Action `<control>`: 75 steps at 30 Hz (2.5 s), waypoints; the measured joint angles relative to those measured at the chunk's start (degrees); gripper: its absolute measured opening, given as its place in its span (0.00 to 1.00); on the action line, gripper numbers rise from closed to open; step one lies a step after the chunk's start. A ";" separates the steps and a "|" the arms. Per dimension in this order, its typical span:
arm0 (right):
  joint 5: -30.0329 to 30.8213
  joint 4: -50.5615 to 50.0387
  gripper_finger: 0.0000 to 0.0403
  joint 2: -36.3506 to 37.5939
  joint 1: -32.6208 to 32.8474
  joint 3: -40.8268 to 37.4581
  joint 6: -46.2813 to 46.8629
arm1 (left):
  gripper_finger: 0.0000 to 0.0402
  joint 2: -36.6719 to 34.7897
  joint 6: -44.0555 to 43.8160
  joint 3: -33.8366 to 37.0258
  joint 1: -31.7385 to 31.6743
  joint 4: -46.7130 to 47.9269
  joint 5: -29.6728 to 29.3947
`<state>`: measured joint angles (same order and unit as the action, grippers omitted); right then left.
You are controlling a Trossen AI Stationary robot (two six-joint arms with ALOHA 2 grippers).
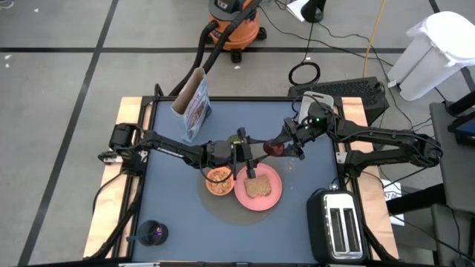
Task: Arrange a breakfast setting
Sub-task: Put the apple on the gray table mat to the right side of the green cup
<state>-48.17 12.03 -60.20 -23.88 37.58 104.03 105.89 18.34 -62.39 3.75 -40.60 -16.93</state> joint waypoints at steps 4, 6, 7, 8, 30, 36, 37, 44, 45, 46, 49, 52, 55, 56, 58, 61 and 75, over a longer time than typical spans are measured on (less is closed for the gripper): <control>0.14 -0.02 0.71 0.00 0.00 0.00 -1.47 | 0.57 -0.02 0.01 0.00 0.00 0.00 -0.02; 0.12 0.02 0.72 0.00 0.00 0.00 -2.76 | 0.57 -0.02 -0.08 0.00 0.00 0.02 -0.02; 0.12 0.10 0.73 0.00 0.00 0.00 -3.11 | 0.57 -0.02 -0.28 0.00 0.00 0.04 -0.07; 0.21 0.22 0.74 0.00 0.01 0.00 -3.43 | 0.57 -0.01 -0.43 0.00 0.00 0.01 -0.15; -1.47 -0.13 0.89 0.83 -0.85 0.00 -26.28 | 0.57 -0.09 -4.32 -0.08 0.14 -0.25 -1.39; -1.57 -1.22 0.89 0.83 -3.21 0.00 -33.07 | 0.57 -0.62 -5.59 -0.09 0.20 0.23 -1.55; -1.62 -1.12 0.89 0.83 -3.61 0.01 -34.45 | 0.57 -0.79 -5.58 -0.08 0.17 0.32 -1.72; -1.67 -0.62 0.89 1.01 -5.97 0.17 -42.21 | 0.57 -2.15 -5.95 -0.07 0.24 0.67 -4.10; -1.82 -0.87 0.89 0.98 -6.25 0.16 -43.33 | 0.57 -2.47 -5.94 -0.07 0.24 1.19 -4.23; -2.45 -0.89 0.89 0.88 -6.62 0.15 -44.30 | 0.57 -2.64 -5.94 -0.04 0.26 1.39 -4.24; -4.42 -1.10 0.89 0.96 -7.68 0.15 -46.58 | 0.57 -2.79 -7.02 -0.04 0.36 1.33 -4.27; -4.58 -2.40 0.89 0.92 -8.35 0.13 -48.56 | 0.57 -2.82 -8.22 -0.04 0.35 1.98 -4.35; -4.70 -4.88 0.89 0.92 -9.20 0.11 -51.26 | 0.57 -2.82 -10.09 -0.04 0.35 2.39 -4.44; -4.72 -6.06 0.89 0.92 -9.57 0.11 -52.24 | 0.57 -2.82 -10.82 -0.04 0.35 2.44 -4.44; -5.10 -7.94 0.89 0.94 -10.45 0.11 -53.96 | 0.57 -2.82 -11.87 -0.02 0.35 2.51 -4.70; -5.42 -8.91 0.89 0.94 -11.88 0.07 -55.81 | 0.57 -2.82 -13.40 -0.02 0.39 2.80 -5.00; -5.54 -9.05 0.89 0.81 -16.26 -0.04 -67.09 | 0.57 -2.87 -22.65 -0.07 0.55 6.34 -3.44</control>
<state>-53.71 2.98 -59.40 -40.14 37.54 36.94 103.01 -4.31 -62.46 4.29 -34.26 -20.37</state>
